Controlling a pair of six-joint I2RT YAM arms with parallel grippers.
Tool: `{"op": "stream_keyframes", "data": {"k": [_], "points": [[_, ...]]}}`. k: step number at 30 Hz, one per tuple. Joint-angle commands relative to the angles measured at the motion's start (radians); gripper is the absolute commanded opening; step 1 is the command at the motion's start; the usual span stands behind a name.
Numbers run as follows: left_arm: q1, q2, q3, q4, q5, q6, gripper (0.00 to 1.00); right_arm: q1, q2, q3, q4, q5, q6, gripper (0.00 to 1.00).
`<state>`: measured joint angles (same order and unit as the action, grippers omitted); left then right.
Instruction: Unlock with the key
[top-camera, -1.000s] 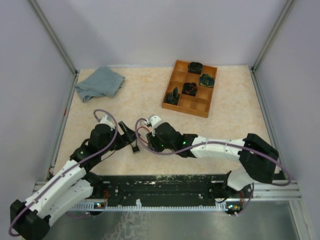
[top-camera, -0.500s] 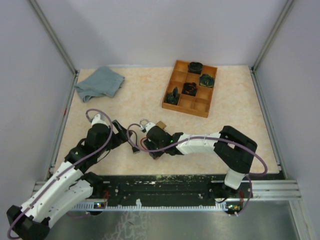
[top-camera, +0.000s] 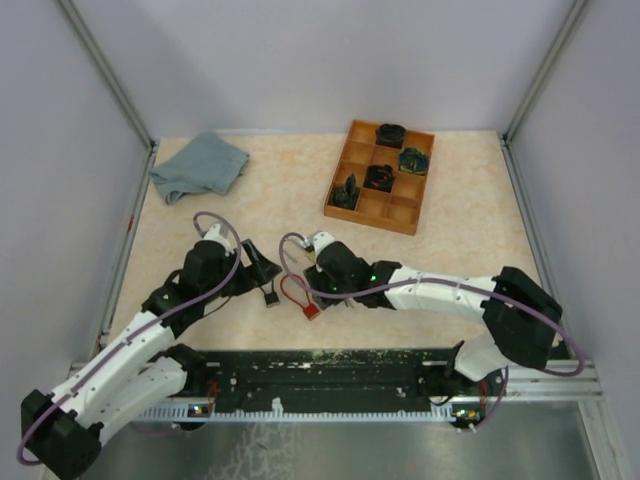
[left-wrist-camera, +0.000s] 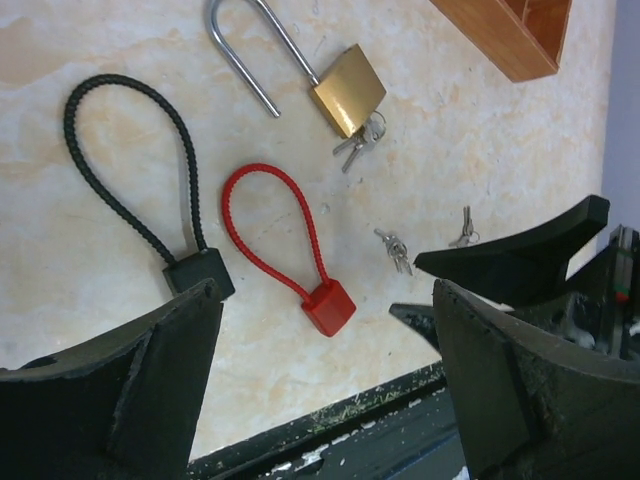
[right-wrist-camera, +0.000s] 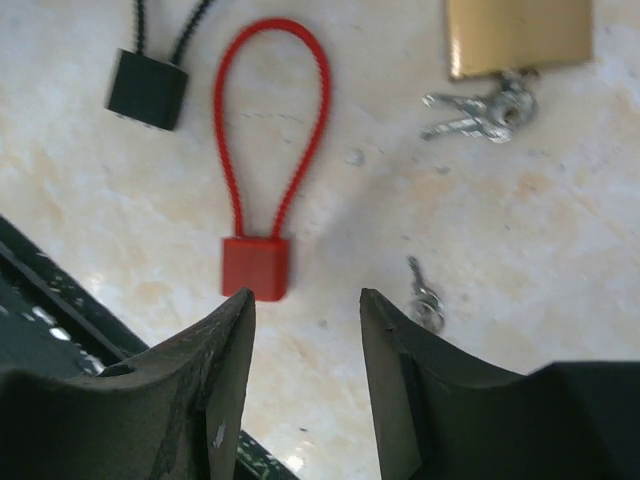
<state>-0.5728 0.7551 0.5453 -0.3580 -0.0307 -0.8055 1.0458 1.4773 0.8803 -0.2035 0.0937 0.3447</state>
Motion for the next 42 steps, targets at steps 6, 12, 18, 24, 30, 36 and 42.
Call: {"op": "stream_keyframes", "data": {"k": [6, 12, 18, 24, 30, 36, 42], "points": [[-0.002, 0.059, -0.013, 0.132, 0.160, 0.026, 0.90, -0.115, -0.087, -0.103, -0.089, 0.024, 0.017, 0.41], [-0.003, 0.103, -0.013, 0.157, 0.216, 0.024, 0.89, -0.144, -0.029, -0.104, -0.068, 0.005, -0.001, 0.38], [-0.003, 0.117, -0.020, 0.180, 0.240, 0.025, 0.89, -0.171, 0.023, -0.097, -0.016, -0.018, -0.010, 0.37], [-0.004, 0.141, -0.025, 0.211, 0.279, 0.019, 0.89, -0.172, 0.098, -0.070, -0.028, -0.036, -0.021, 0.34], [-0.004, 0.162, -0.034, 0.245, 0.320, 0.008, 0.89, -0.167, 0.108, -0.051, -0.116, -0.025, -0.040, 0.29], [-0.004, 0.177, -0.036, 0.265, 0.335, -0.003, 0.88, -0.120, 0.140, -0.005, -0.193, -0.016, -0.064, 0.30], [-0.003, 0.151, -0.041, 0.250, 0.309, -0.006, 0.88, -0.096, 0.234, 0.038, -0.250, 0.014, -0.060, 0.28]]}}
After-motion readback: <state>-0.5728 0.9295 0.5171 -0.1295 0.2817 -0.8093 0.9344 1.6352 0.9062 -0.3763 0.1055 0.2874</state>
